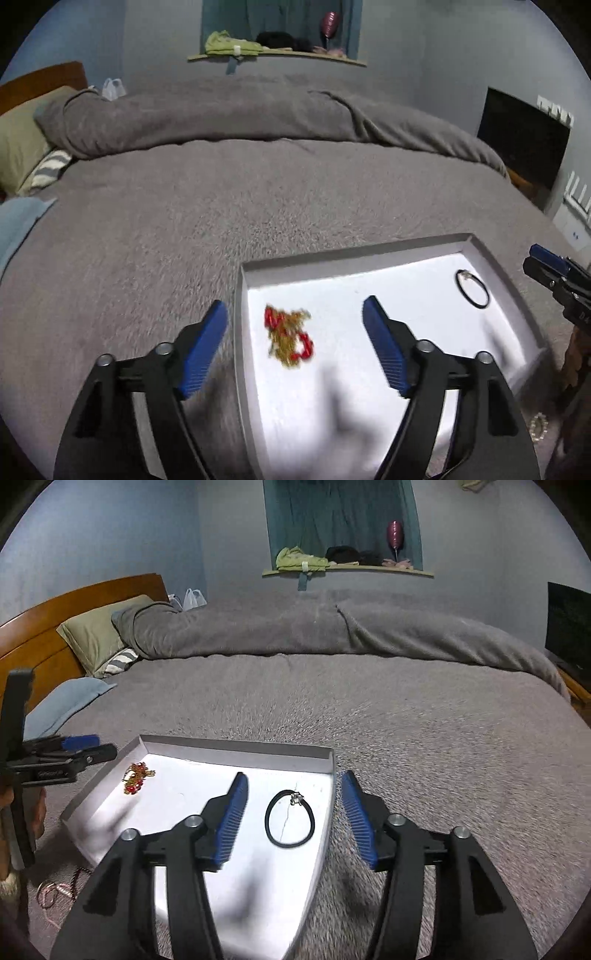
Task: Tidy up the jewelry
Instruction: 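Carry both items into the white box and open both grippers, then move both tools back over the remaining jewelry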
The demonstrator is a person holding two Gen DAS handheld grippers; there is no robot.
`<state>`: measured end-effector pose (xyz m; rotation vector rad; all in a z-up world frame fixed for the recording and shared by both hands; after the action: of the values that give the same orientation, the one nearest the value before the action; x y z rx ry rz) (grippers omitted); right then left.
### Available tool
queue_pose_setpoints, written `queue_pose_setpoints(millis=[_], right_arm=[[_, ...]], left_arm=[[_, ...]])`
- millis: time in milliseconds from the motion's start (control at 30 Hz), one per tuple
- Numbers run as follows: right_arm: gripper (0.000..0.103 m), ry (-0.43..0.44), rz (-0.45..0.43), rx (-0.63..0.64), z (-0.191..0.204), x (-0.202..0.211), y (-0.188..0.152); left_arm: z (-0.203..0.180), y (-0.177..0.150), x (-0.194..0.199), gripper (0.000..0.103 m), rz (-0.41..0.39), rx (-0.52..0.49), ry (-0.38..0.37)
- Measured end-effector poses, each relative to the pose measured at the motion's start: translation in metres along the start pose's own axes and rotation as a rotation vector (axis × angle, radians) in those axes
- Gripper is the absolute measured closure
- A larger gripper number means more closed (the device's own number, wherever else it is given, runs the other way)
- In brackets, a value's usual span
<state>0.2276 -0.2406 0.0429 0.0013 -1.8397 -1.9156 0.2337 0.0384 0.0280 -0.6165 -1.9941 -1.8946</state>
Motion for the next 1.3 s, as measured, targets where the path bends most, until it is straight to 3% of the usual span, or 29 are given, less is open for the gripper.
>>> queue_pose_setpoints(millis=[67,133,200,267,433,700,867,1300], right_arm=[[0.015,0.004,-0.012,-0.013,0.001,0.015,-0.001],[0.01,0.007,-0.017,-0.014,0.003,0.029,-0.003],[0.007,0.005,-0.021,-0.013,0.005,0.041,-0.005],[0.006,0.01,-0.032,-0.016,0.007,0.057,-0.007],[0.006,0.017,-0.05,-0.016,0.01,0.09,-0.016],[0.006,0.012,-0.016,-0.012,0.011,0.119,-0.05],[0.006,-0.007,0.019,0.006,0.009,0.134,-0.074],[0.006,0.003,0.104,0.027,0.004,0.143,-0.103]], left_arm=[[-0.003,-0.01,0.018,0.02,-0.013,0.043,-0.002],[-0.003,-0.019,0.034,0.015,-0.052,0.082,-0.006],[-0.009,-0.025,0.041,0.014,-0.031,0.055,-0.009],[-0.012,-0.029,0.056,0.014,-0.047,0.02,0.018],[-0.016,-0.039,0.091,0.014,-0.104,0.054,-0.013],[-0.016,-0.068,0.125,0.011,-0.157,0.022,0.023],[-0.019,-0.091,0.12,0.01,-0.112,-0.023,0.063],[-0.058,-0.103,0.095,0.01,-0.003,-0.071,-0.054]])
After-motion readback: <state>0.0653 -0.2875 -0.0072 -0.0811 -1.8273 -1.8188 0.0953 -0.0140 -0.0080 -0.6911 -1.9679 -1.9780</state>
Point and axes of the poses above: each gripper's, at about its wrist camera, not at the fingertips, and x roughly against the way its jaws point, z to its left, y to its top, the point moved 3 cm from there along -x, roughly the way its jaws point, and after that the axes turned 12 degrees about -z, right-handed, at the moved point
